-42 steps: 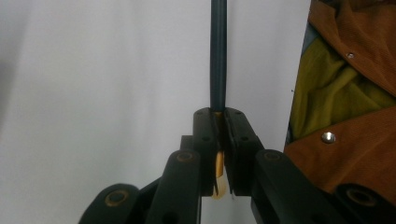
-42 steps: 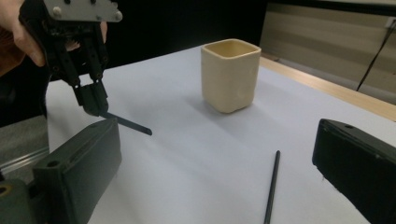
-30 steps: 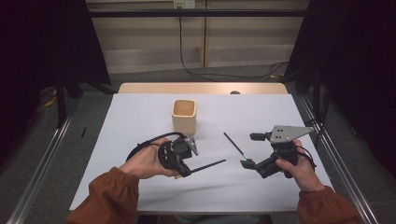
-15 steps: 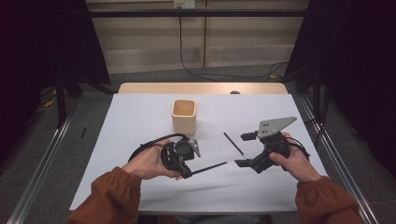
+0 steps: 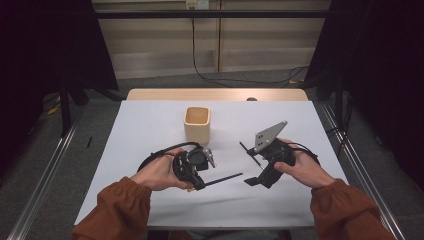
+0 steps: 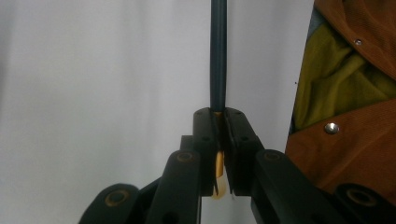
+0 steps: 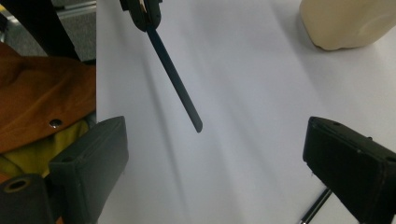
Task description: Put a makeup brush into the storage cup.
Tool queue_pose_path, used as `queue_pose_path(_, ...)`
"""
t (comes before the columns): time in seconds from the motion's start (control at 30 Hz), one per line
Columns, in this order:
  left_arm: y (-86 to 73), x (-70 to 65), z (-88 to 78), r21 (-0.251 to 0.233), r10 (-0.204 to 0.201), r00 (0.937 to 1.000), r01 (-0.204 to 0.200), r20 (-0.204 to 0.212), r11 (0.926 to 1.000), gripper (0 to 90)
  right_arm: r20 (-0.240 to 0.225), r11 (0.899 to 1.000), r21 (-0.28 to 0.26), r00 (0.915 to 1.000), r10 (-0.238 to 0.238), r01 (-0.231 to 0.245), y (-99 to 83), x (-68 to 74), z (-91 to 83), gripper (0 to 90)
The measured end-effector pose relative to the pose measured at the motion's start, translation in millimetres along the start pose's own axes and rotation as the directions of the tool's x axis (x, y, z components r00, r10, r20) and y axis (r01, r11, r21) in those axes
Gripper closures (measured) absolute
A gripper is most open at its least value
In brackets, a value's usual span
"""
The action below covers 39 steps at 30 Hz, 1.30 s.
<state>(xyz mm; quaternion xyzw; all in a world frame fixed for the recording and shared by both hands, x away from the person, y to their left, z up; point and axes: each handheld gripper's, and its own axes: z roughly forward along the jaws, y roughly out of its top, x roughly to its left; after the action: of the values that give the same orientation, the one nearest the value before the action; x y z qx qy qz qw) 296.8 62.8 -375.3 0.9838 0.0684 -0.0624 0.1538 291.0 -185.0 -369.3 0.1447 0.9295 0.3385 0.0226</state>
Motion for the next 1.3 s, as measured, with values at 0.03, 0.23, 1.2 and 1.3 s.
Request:
queue_pose_path(0.03, 0.3, 0.1, 0.0, 0.007, 0.004, 1.0000, -0.004, 0.000, 1.0000, 84.3, 0.001, 1.000, 0.013, 0.9999, -0.011, 0.011, 1.1, 0.1, 1.7, 5.7)
queue_pose_path(0.23, 2.9, -0.2, -0.3, 0.016, 0.009, 1.0000, -0.009, 0.002, 0.9998, 84.3, -0.056, 0.991, 0.107, 0.9953, -0.079, 0.085, 8.4, 3.1, 12.4, 5.3)
queue_pose_path(1.2, 9.1, -1.5, 7.7, 0.026, 0.025, 0.9997, -0.025, 0.002, 0.9993, 84.3, -0.186, 0.938, 0.320, 0.9795, -0.078, 0.136, 27.4, -1.0, 41.2, 62.4)
queue_pose_path(1.3, 9.7, -2.1, 9.0, 0.034, 0.028, 0.9996, -0.028, -0.001, 0.9990, 84.3, -0.186, 0.933, 0.333, 0.9797, -0.074, 0.134, 28.2, -1.0, 43.1, 63.3)
